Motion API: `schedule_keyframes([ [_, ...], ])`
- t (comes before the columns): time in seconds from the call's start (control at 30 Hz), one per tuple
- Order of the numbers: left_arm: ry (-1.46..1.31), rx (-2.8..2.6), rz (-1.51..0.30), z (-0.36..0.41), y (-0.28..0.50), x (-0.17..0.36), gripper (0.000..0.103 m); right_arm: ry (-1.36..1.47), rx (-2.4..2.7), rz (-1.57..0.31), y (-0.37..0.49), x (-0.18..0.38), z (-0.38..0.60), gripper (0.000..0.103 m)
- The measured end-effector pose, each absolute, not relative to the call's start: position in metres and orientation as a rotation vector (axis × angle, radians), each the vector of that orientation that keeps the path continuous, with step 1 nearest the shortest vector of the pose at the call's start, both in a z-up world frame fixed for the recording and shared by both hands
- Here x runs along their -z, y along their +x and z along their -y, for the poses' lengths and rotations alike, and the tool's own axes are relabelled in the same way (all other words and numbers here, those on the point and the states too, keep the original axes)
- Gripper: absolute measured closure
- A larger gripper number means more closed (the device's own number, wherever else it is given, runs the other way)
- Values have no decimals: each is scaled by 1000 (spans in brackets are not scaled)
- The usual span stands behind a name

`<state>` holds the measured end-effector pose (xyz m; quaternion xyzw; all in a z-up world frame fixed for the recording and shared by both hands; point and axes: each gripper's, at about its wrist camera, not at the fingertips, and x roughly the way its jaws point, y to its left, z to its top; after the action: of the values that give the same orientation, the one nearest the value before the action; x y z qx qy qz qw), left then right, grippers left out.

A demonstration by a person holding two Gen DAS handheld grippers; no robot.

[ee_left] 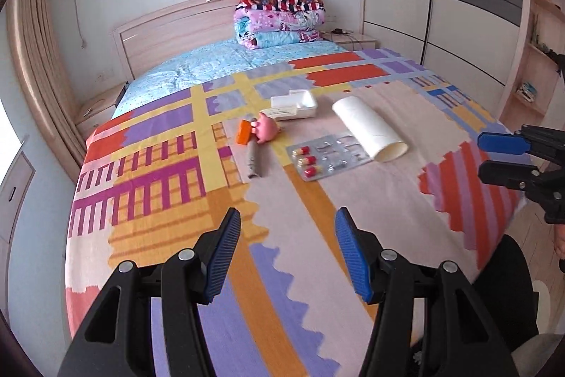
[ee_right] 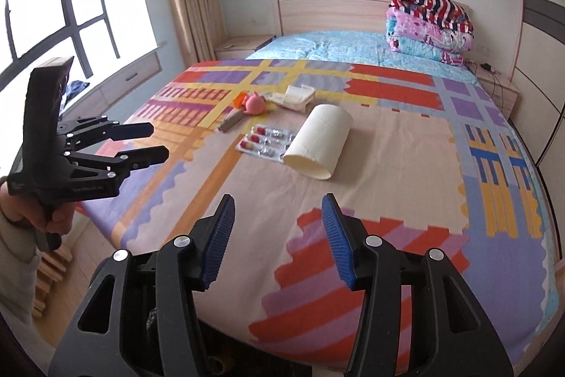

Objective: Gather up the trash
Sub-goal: 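Grasp the orange cap with the left gripper while the right gripper grasps the white paper tube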

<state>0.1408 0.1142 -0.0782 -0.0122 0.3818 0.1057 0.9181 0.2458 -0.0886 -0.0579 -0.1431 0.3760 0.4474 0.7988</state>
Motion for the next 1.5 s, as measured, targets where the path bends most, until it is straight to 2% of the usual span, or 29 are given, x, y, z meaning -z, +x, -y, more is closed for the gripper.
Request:
schedule_keyframes([
  [0.67,-63,-252,-828,-185,234,105,50,-226,-880,-903,314,97,38,36],
  [0.9,-94,-265,-815,-193,248,112,51,-206,-868,-944,322,112,33,36],
  [1.1,-91,-258,-828,-197,259,119,69,-226,-854,-948,327,117,27,35],
  [1.17,-82,-262,-822,-197,261,118,71,-234,-849,-959,329,120,25,34],
  [1.37,-76,-245,-816,-195,262,116,91,-245,-849,-952,327,123,24,34],
  [1.4,-78,-243,-813,-195,260,116,93,-250,-850,-948,326,123,24,36],
  [1.43,-82,-241,-811,-196,260,115,94,-251,-852,-946,326,122,24,45],
  [1.5,-85,-245,-807,-196,258,114,96,-242,-853,-948,327,122,26,45],
])
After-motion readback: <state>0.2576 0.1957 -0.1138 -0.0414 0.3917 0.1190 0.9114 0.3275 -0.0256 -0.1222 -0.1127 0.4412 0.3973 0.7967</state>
